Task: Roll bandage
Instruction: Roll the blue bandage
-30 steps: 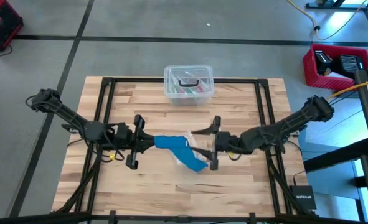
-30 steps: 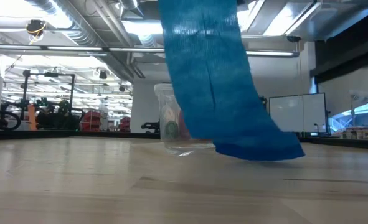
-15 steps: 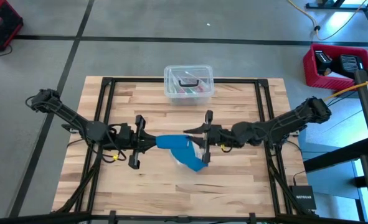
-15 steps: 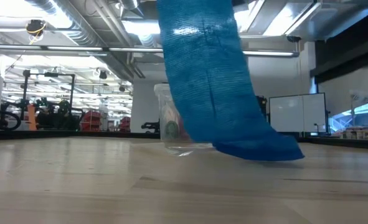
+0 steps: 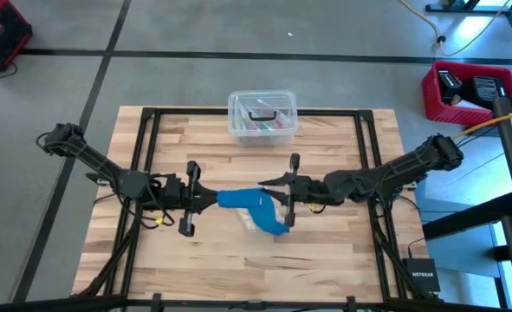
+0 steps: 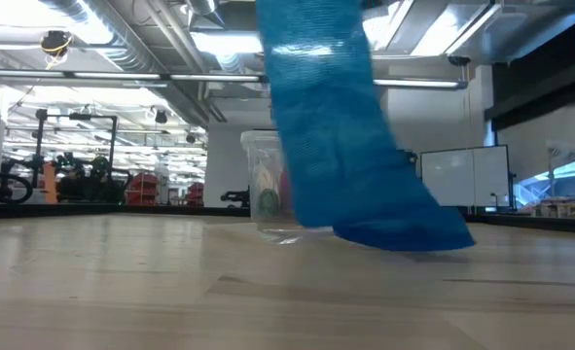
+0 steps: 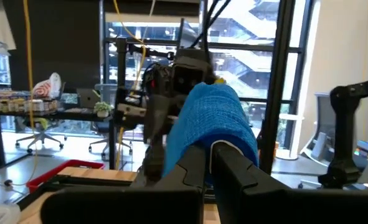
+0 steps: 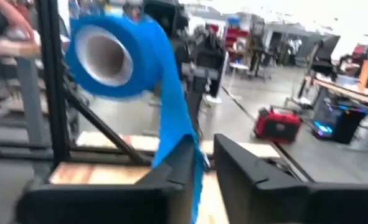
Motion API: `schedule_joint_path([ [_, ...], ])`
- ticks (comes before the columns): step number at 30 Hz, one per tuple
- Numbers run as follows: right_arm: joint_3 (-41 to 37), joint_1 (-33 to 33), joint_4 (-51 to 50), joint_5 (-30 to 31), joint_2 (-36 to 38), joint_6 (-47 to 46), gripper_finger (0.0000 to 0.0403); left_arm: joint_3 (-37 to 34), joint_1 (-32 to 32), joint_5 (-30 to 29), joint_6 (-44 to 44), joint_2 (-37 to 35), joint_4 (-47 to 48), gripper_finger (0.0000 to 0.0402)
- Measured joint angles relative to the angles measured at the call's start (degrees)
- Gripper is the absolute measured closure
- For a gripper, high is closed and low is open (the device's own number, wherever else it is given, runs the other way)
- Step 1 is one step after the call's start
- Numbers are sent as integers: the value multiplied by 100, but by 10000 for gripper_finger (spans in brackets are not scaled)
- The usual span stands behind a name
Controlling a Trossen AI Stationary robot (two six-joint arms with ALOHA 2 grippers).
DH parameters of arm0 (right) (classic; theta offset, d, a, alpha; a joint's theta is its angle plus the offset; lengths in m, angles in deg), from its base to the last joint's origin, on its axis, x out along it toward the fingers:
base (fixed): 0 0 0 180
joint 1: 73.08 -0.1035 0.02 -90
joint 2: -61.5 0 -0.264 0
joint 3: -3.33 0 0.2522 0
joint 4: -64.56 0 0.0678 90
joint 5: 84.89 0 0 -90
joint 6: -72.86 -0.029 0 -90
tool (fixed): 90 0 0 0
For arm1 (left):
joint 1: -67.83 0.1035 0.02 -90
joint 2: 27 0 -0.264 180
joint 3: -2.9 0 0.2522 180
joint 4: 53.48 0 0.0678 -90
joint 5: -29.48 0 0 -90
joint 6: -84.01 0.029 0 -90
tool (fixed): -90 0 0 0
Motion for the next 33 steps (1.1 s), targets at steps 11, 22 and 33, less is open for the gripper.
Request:
schedule_joint_path([
  [11,-4,-195,-2044,-234,508,-697,185,2,-68,144,490,-483,-88,400],
  [22,-4,-188,-2134,-530,-193,-1020,171,-2,77,147,685,-476,-219,400],
  [33,-4,-188,-1893,127,-692,-757,214,-2,76,335,869,-476,-408,400],
])
